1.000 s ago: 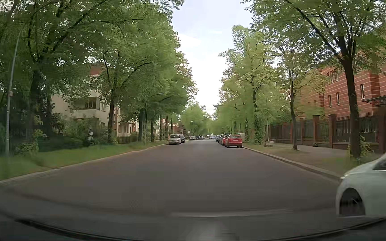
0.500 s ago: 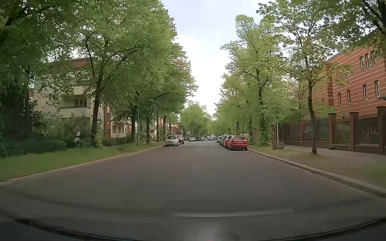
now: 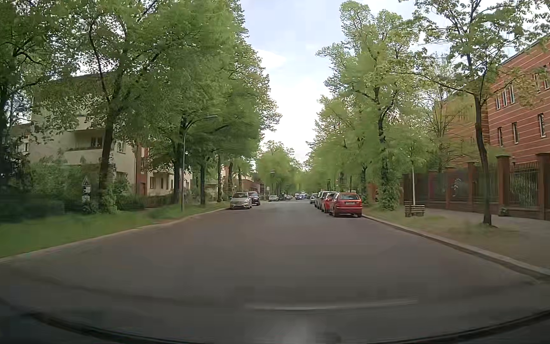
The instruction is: Follow the waypoints while adhering to traffic rules and regulations
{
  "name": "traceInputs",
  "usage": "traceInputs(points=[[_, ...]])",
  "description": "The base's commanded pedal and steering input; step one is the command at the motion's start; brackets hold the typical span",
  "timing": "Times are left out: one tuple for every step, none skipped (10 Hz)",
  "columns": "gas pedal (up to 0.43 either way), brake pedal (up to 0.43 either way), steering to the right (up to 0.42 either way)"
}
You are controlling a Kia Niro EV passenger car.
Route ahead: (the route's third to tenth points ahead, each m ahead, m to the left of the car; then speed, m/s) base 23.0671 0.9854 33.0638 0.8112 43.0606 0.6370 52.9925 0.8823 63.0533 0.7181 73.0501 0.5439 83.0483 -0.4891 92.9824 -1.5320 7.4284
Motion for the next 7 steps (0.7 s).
traceInputs(points=[[0.37, 0.018, 0.0], [0.37, 0.018, 0.0], [0.37, 0.018, 0.0], [0.37, 0.018, 0.0], [0.37, 0.018, 0.0], [0.37, 0.018, 0.0], [0.37, 0.018, 0.0]])
